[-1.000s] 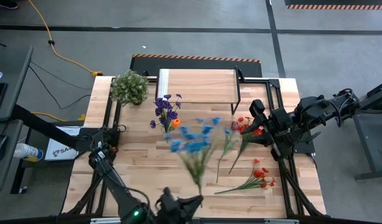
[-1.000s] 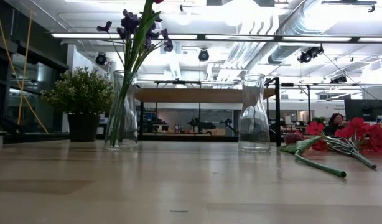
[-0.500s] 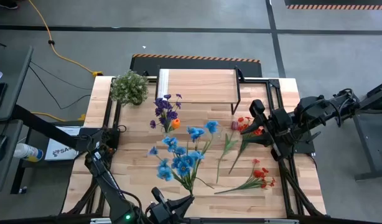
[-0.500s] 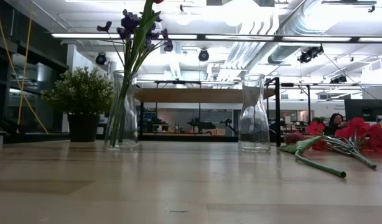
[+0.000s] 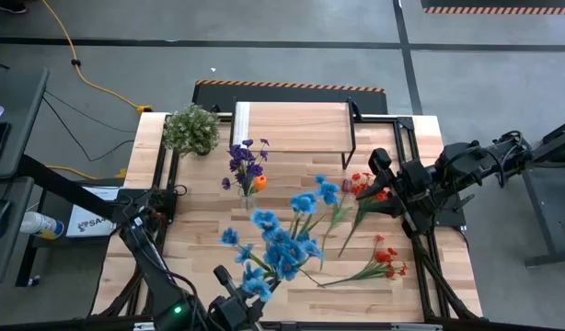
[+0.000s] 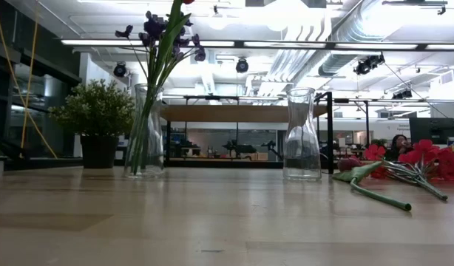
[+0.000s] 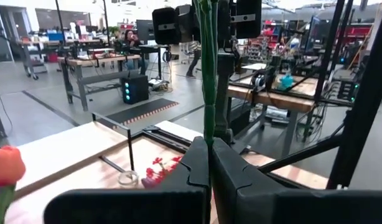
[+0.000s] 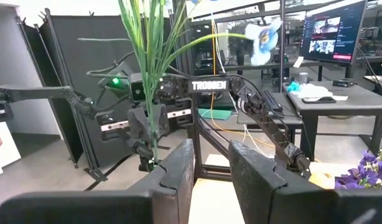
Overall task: Pick and place flowers into a vace then onto a shelf
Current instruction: Put the blue flowers into the left transparent vase
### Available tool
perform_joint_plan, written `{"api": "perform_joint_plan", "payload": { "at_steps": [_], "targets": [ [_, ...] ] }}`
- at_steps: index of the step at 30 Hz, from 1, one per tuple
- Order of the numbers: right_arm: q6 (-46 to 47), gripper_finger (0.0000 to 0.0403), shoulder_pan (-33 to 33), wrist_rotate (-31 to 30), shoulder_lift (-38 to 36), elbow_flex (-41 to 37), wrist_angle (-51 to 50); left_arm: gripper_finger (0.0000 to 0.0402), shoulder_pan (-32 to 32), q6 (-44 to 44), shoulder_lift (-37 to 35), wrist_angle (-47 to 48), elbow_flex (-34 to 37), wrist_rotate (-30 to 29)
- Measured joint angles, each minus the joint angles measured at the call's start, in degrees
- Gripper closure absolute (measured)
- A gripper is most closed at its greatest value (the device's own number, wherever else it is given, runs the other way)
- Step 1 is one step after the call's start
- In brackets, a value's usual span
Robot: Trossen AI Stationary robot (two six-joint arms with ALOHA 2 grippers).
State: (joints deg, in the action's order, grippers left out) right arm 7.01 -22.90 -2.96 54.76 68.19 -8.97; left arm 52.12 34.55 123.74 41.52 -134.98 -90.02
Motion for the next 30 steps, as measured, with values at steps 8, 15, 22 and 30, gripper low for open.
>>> {"api": "perform_joint_plan", "payload": {
  "at_steps": [8,15,22,30],
  "targets": [
    [0.04,0.0308,0.0,0.0,0.0,0.0,-0.02,0.0369,0.0,2.72,-2.74,8.6,-0.02,-0.02],
    [0.04,0.0308,0.0,-0.03,0.0,0.01,-0.21,0.0369,0.0,16.86,-5.54,25.88,-0.02,0.04],
    [0.02,0.0308,0.0,-0.03,0.0,0.02,-0.27,0.0369,0.0,30.94,-6.13,41.9,-0.02,0.09],
    [-2.91,0.0308,0.0,-0.77,0.0,0.02,-0.31,0.0369,-0.81,35.81,-6.76,48.54,0.11,0.11]
  ]
}}
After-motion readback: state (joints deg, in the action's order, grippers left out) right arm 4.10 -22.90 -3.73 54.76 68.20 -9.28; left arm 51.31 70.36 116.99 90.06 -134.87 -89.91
